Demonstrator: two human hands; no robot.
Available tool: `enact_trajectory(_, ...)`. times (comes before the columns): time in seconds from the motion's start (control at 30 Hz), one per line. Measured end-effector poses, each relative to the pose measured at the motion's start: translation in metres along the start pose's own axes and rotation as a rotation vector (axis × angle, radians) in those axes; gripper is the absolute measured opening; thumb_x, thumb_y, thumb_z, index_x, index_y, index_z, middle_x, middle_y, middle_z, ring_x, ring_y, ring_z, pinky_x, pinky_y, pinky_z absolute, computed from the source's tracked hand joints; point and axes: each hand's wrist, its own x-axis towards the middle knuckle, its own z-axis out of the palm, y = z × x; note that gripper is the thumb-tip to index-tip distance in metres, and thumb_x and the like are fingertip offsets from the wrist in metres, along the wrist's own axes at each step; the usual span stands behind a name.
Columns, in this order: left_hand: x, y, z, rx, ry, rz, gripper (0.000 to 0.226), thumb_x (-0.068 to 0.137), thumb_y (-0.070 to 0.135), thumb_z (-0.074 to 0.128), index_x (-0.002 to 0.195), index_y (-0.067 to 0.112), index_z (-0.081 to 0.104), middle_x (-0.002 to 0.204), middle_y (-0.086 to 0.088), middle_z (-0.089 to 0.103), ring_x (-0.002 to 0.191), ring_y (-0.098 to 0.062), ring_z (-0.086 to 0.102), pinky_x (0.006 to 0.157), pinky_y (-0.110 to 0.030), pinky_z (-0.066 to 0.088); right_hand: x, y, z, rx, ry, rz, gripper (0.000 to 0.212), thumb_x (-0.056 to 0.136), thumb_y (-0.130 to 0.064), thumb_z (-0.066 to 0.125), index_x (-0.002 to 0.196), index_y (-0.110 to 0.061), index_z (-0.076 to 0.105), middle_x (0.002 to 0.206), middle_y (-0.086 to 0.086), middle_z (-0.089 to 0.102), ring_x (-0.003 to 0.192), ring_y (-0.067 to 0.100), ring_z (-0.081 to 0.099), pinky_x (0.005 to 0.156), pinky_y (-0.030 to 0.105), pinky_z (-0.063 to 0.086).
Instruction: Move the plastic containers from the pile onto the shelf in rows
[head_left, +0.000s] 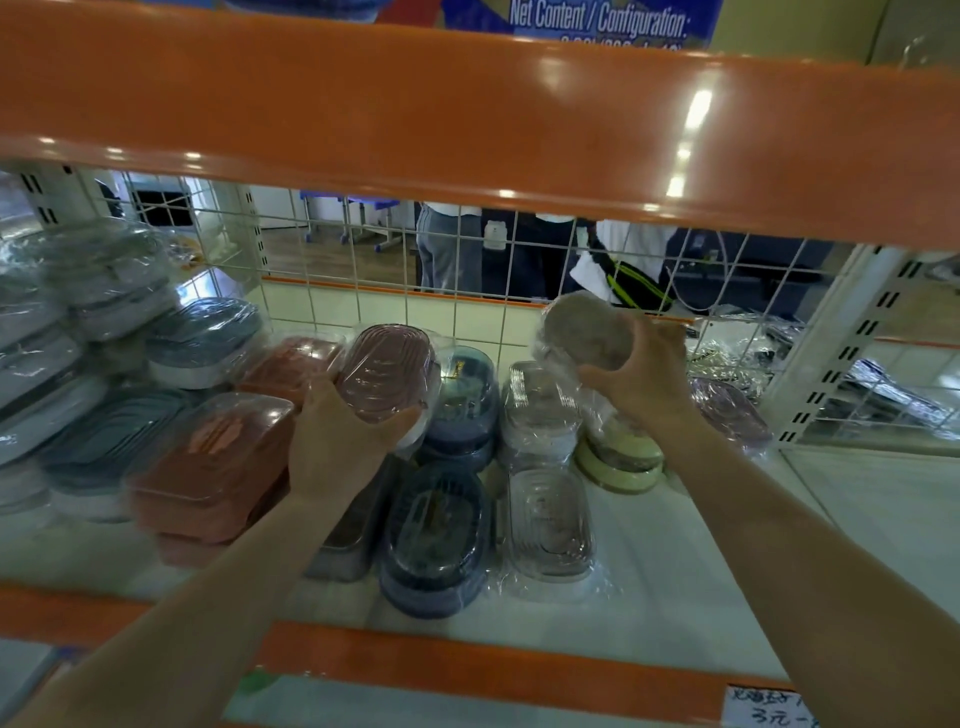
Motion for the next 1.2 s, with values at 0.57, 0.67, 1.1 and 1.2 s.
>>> enact_trajectory(0.57, 0.002, 0.005, 0.010, 0.018, -0.043, 0.026, 0.085, 0.065, 0.044, 0.083, 0.131, 0.009, 0.041, 0.123, -0.011, 0.056, 0.110, -0.029, 0.055, 0.093, -0.048, 0.048, -0.015, -0.011, 0.019, -0.199, -0.078, 0.036, 0.058, 0.077, -0.051, 0.066, 0.122, -0.022, 0.044, 0.124, 0.009, 0.034, 0.114, 0.030, 0.040, 0.093, 0.040, 0.037)
enact_trajectory(0.67, 0.002, 0.004, 0.008, 0.034, -0.036, 0.028, 0.091, 0.062, 0.051, 0.081, 0.132, 0.010, 0.041, 0.123, -0.007, 0.055, 0.108, -0.025, 0.056, 0.089, -0.045, 0.051, -0.017, -0.017, 0.026, -0.277, -0.064, 0.049, 0.058, 0.079, -0.055, 0.062, 0.118, -0.017, 0.043, 0.128, 0.009, 0.035, 0.118, 0.030, 0.037, 0.098, 0.042, 0.033)
enact_trajectory(1.1, -0.001, 0.007, 0.007, 0.019, -0.054, 0.024, 0.095, 0.060, 0.052, 0.081, 0.134, 0.009, 0.038, 0.125, -0.006, 0.052, 0.109, -0.024, 0.055, 0.087, -0.041, 0.052, -0.022, -0.024, 0.033, -0.268, -0.282, -0.011, 0.085, 0.081, -0.063, 0.057, 0.148, -0.019, 0.026, 0.149, 0.010, 0.025, 0.138, 0.032, 0.021, 0.109, 0.045, 0.027)
enact_trajectory(1.2, -0.002, 0.012, 0.005, -0.010, -0.067, 0.006, 0.090, 0.065, 0.041, 0.083, 0.135, 0.006, 0.037, 0.129, -0.012, 0.050, 0.115, -0.029, 0.052, 0.095, -0.047, 0.047, -0.020, -0.025, 0.039, -0.286, -0.253, -0.002, 0.084, 0.082, -0.065, 0.053, 0.147, -0.019, 0.028, 0.148, 0.012, 0.026, 0.137, 0.034, 0.022, 0.107, 0.046, 0.030)
